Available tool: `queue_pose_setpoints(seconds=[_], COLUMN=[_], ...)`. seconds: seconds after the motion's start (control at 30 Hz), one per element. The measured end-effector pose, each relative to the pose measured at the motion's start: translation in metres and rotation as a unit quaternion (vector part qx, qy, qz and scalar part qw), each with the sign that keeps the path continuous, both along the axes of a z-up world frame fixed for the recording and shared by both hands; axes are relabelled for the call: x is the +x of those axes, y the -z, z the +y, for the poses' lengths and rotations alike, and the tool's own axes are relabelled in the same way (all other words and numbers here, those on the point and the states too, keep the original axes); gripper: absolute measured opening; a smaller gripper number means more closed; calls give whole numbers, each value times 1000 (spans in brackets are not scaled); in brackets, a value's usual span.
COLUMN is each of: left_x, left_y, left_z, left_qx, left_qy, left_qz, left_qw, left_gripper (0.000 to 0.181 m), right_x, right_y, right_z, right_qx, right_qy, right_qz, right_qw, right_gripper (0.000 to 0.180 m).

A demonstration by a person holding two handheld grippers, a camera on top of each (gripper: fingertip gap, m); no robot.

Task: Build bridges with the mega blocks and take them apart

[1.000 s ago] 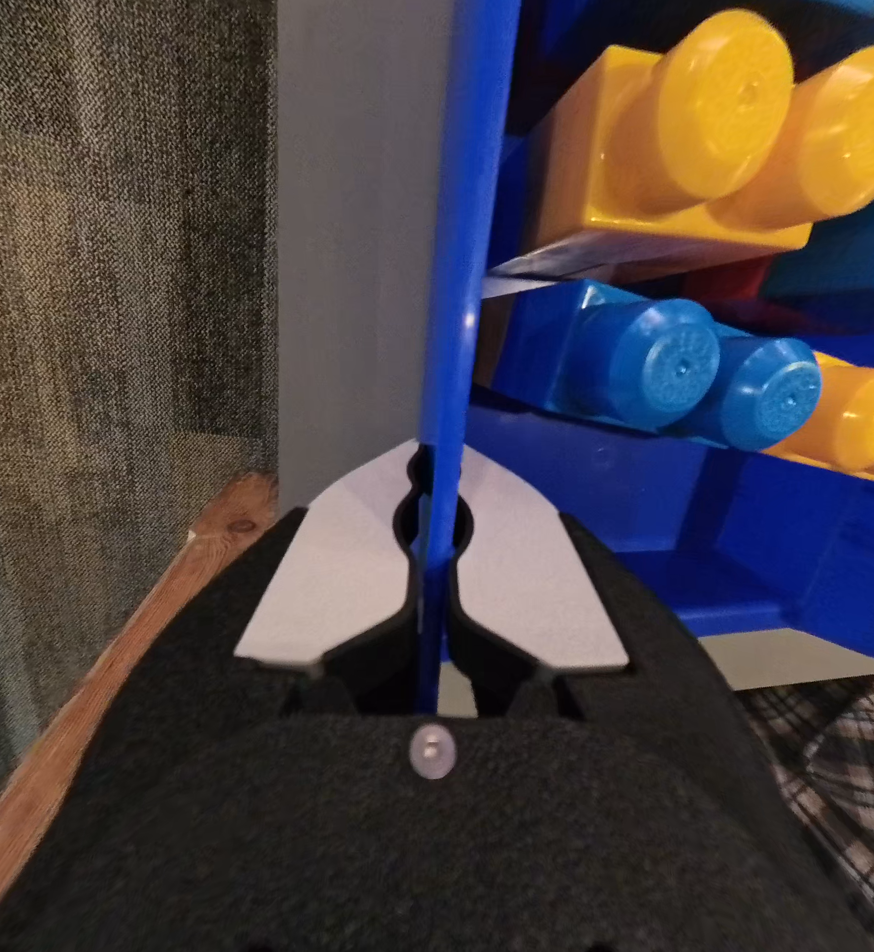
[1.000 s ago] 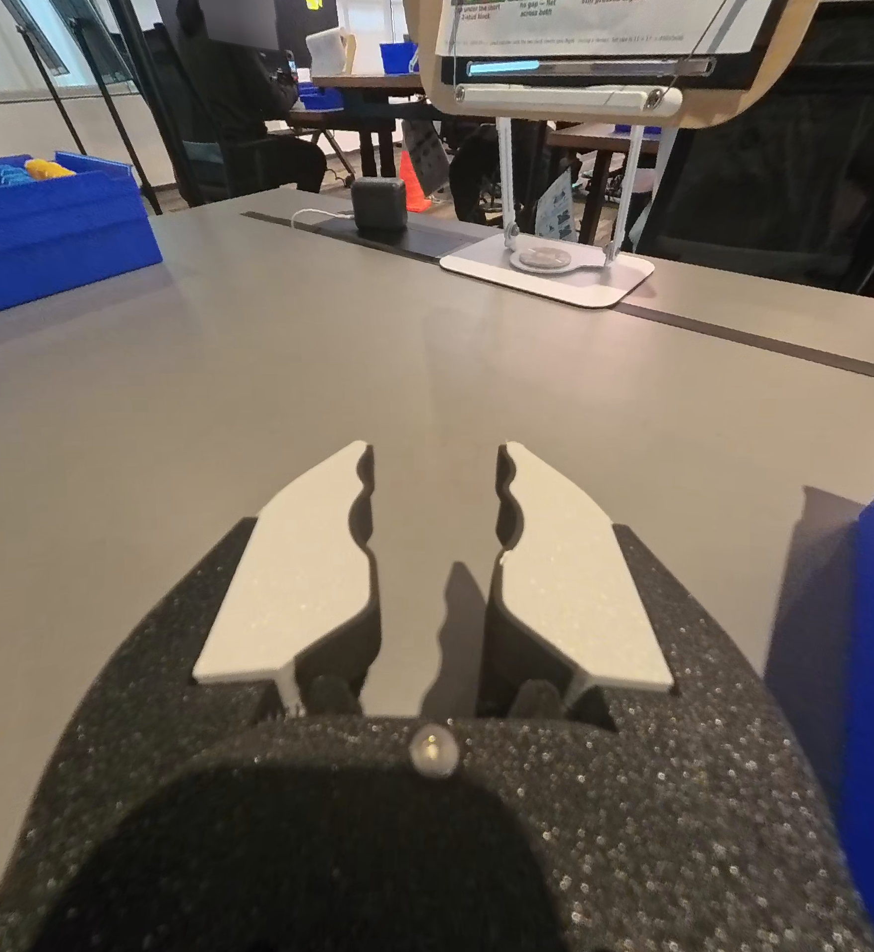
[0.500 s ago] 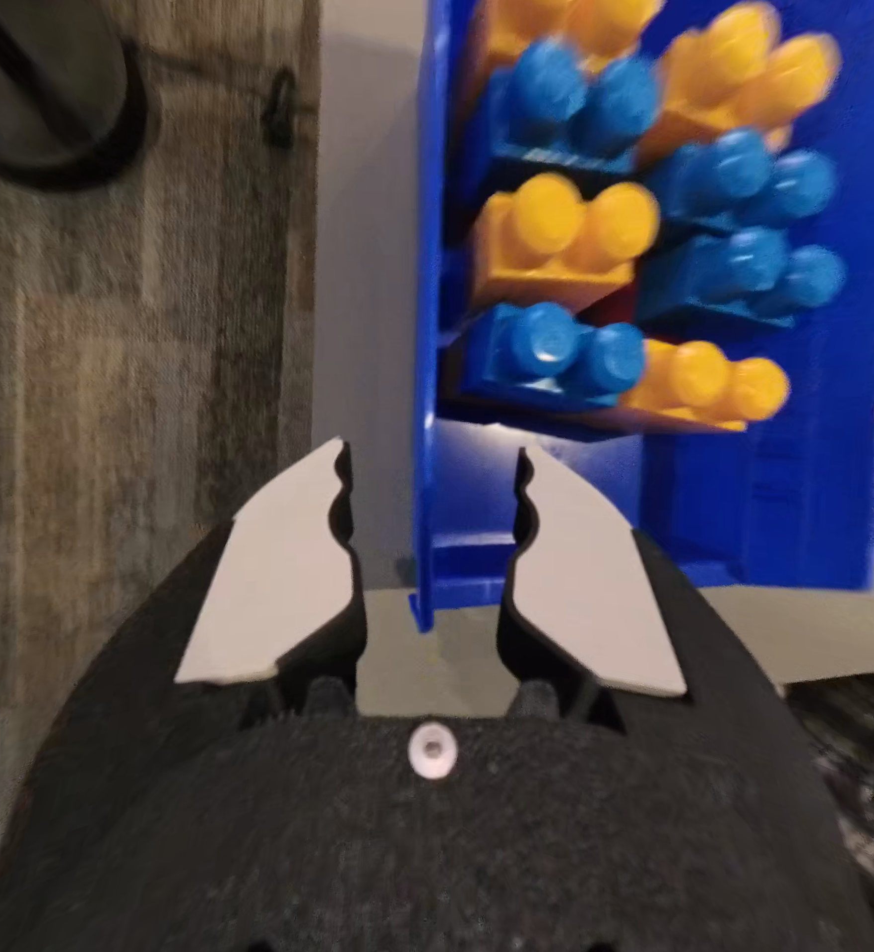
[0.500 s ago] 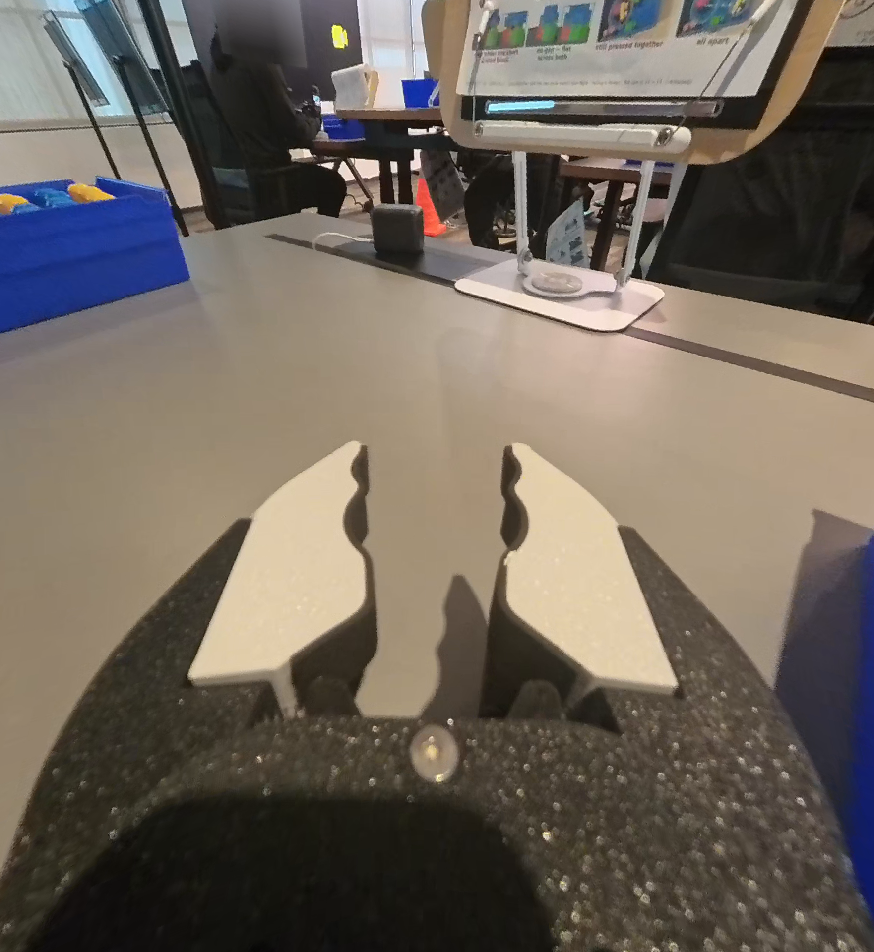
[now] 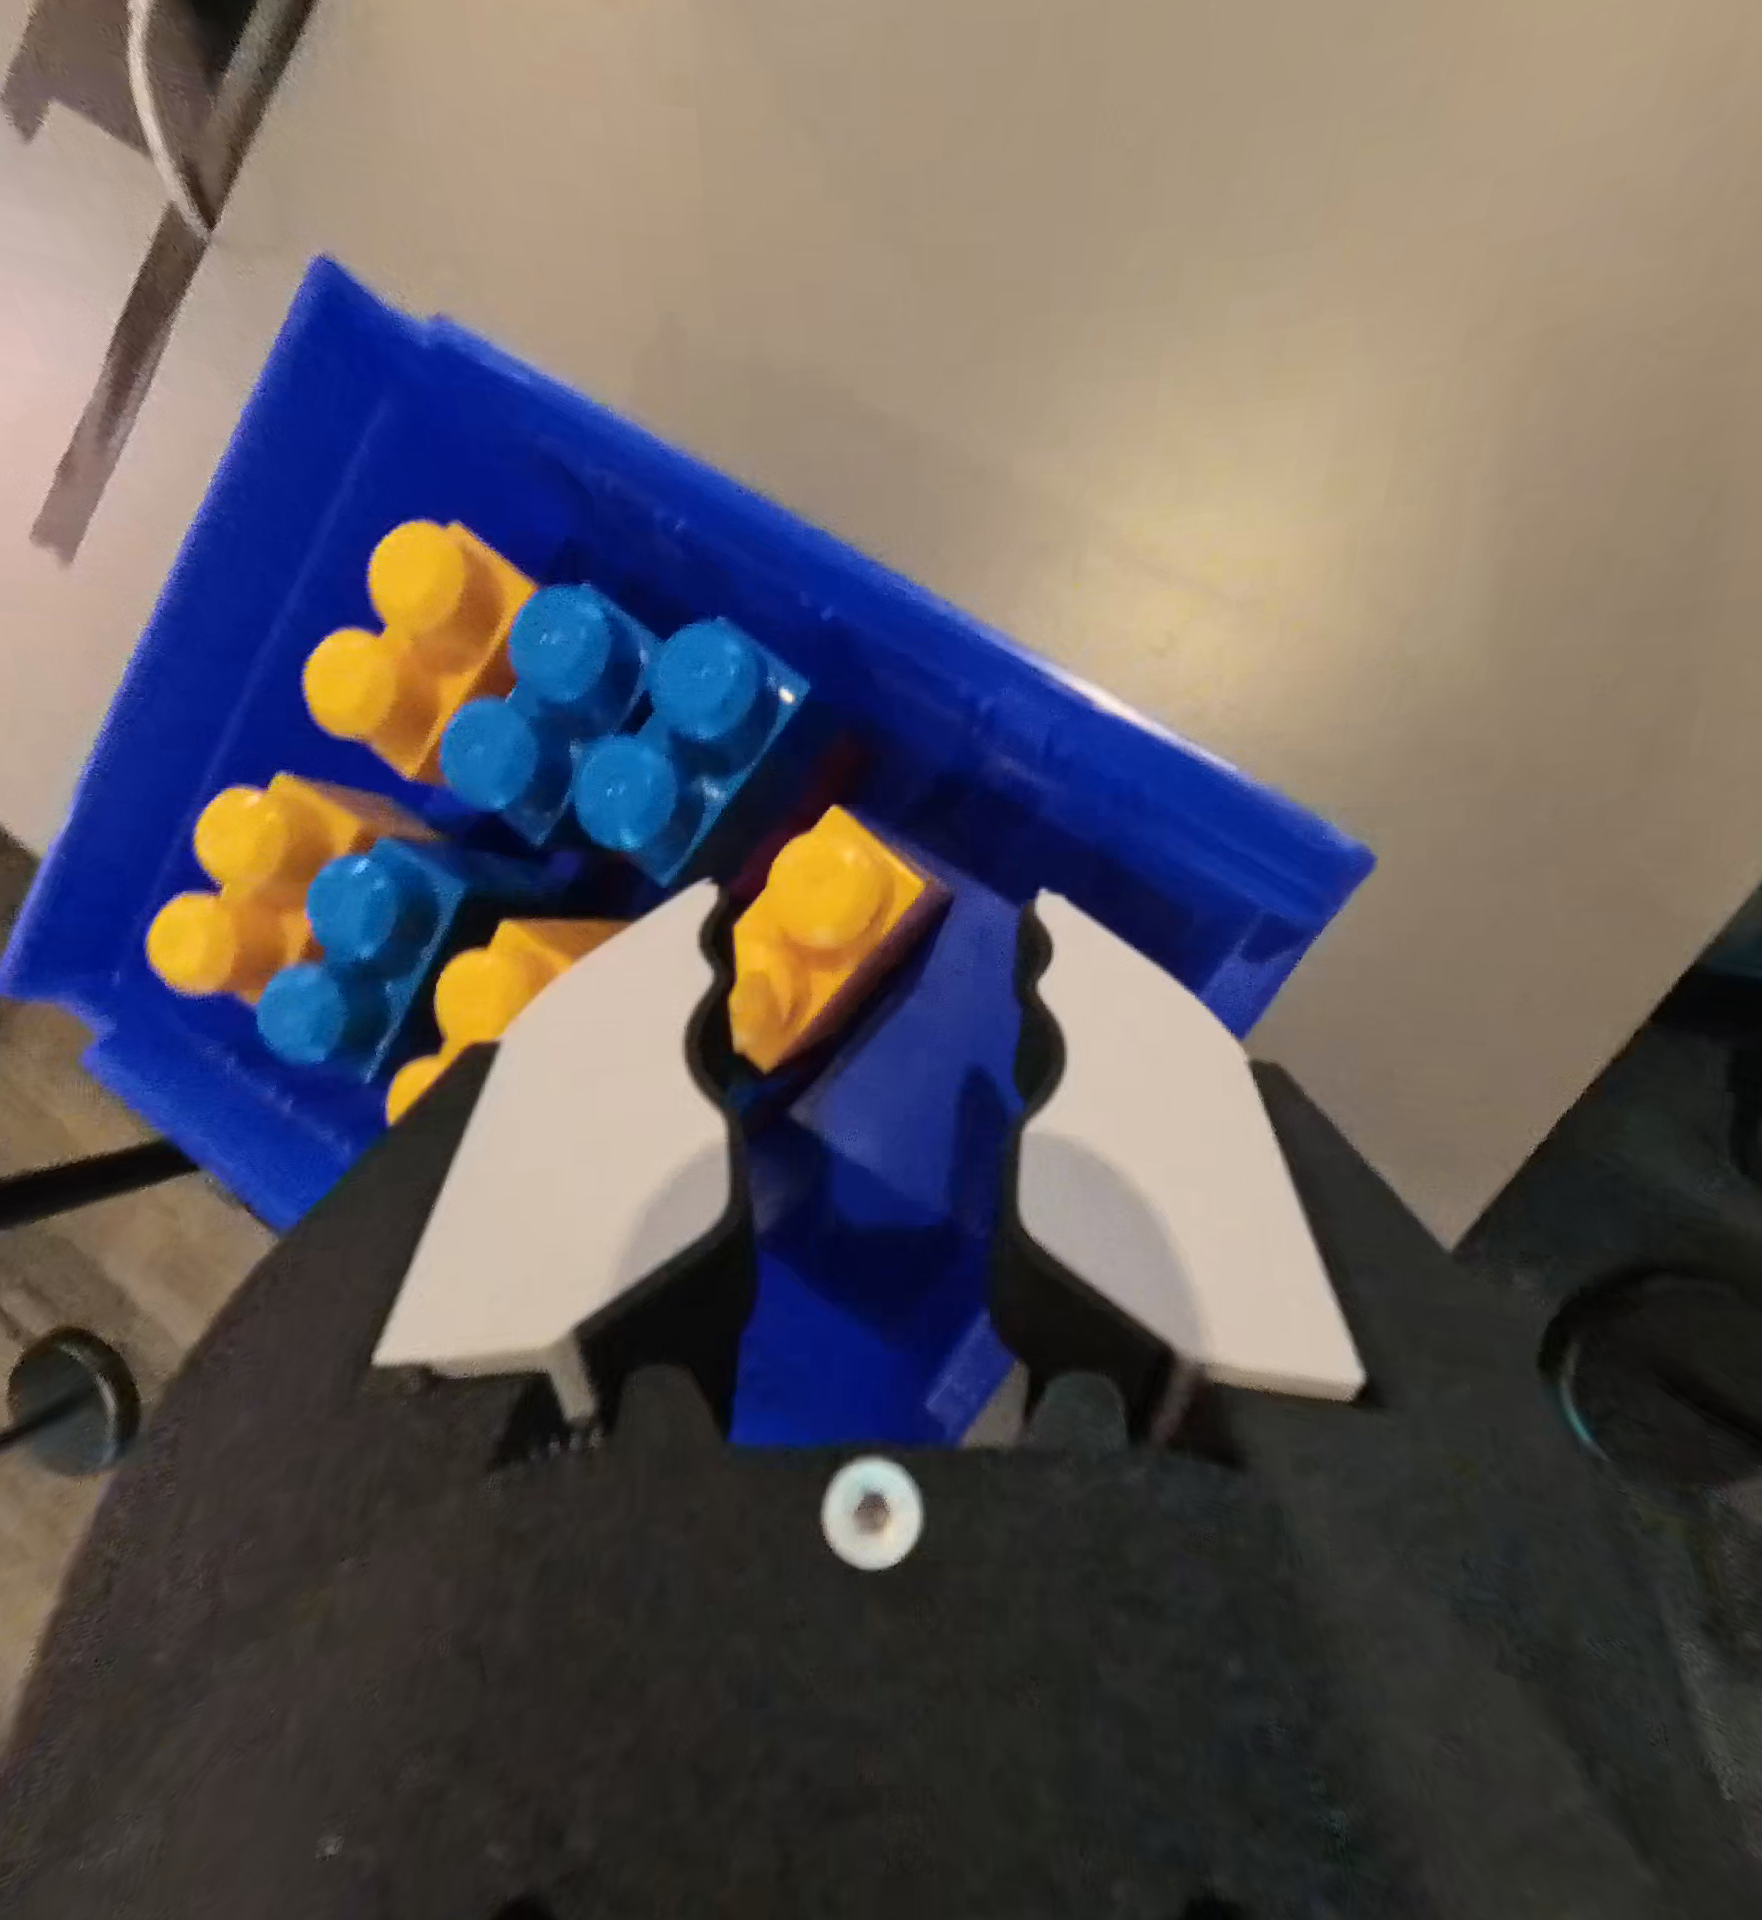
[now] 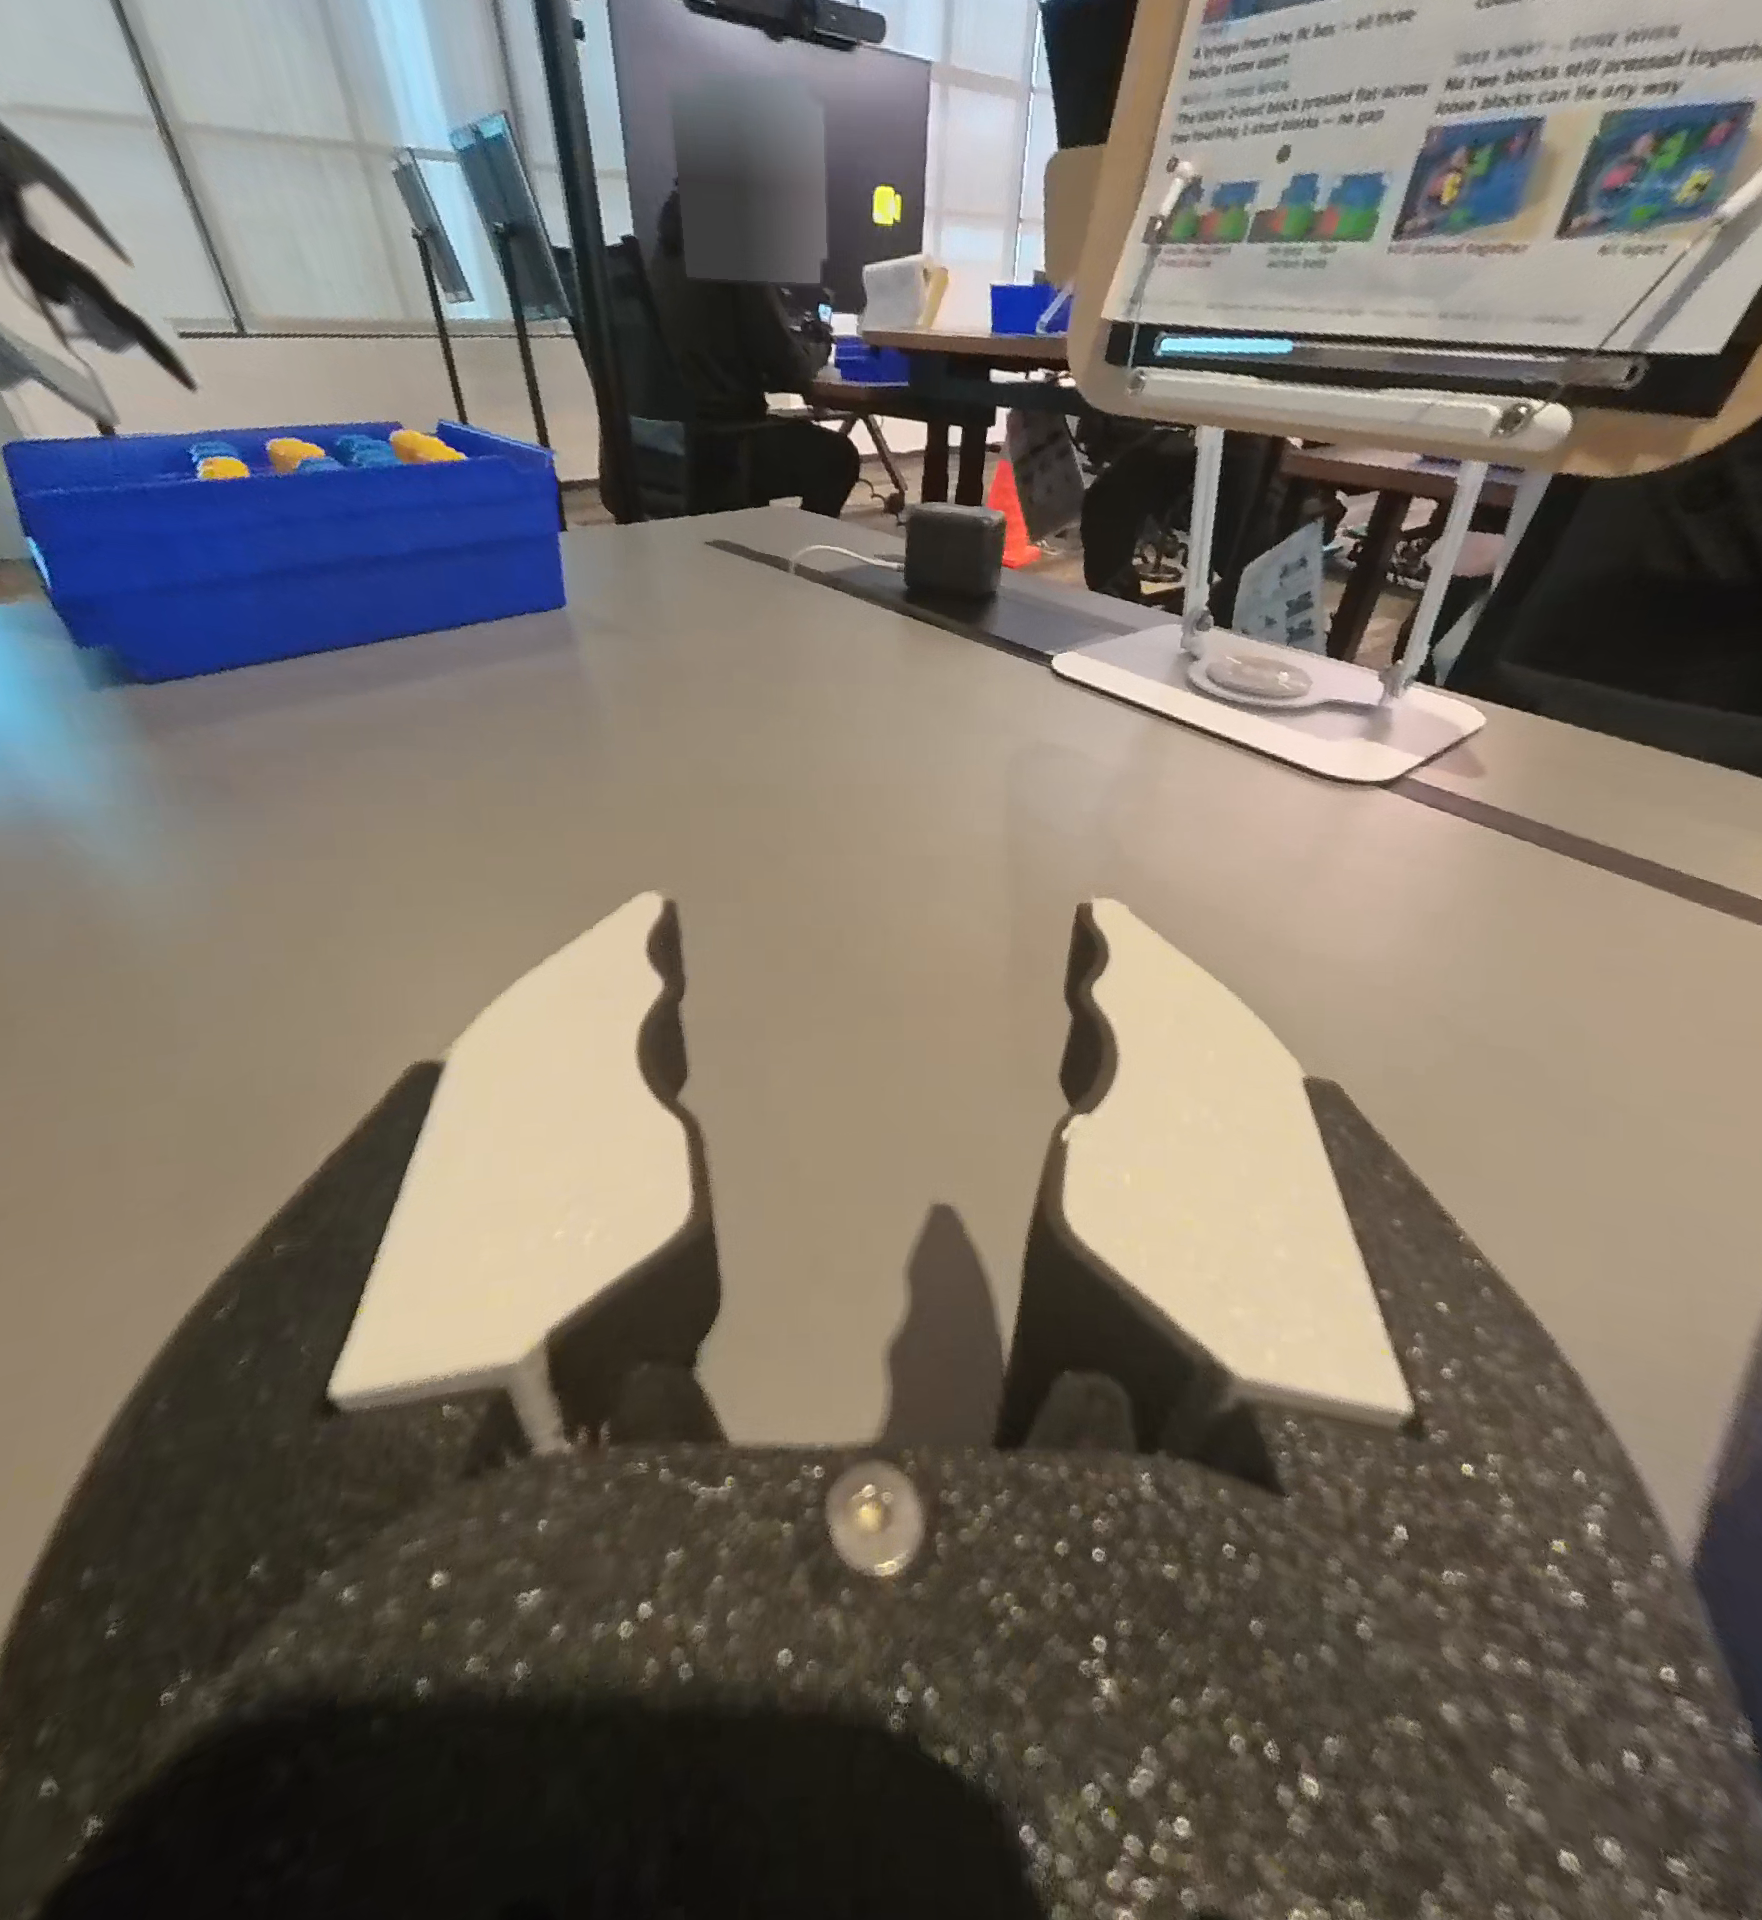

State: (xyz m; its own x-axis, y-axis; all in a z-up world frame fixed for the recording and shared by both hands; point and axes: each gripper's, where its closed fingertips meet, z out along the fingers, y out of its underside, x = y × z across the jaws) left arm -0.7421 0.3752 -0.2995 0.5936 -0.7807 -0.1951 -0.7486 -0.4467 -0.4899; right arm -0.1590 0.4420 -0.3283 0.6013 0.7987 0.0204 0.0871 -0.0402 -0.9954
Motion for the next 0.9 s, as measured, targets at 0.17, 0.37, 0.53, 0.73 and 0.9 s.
queue_pose_setpoints(seconds=[0.17,0.37,0.53,0.73,0.9], left_x=[-2,-21,-26,-32,-38], left_y=[16,33,45,61,73], left_z=[5,5,13,16,18], left_qx=[-29,-51,-61,-80,-93], left_qy=[42,71,89,105,106], left_qz=[34,104,139,198,238], left_qw=[998,991,984,971,961], left_gripper=[53,57,59,58,48], right_x=[-1,-5,-9,-8,-7], right_y=[3,7,10,10,9], right_z=[1,2,0,1,0], right_qx=[-3,-14,-13,-16,-16], right_qy=[-3,-15,-22,-21,-21], right_qz=[-4,-6,-15,-11,-9], right_qw=[1000,1000,1000,1000,1000], right_gripper=[71,72,72,72,71])
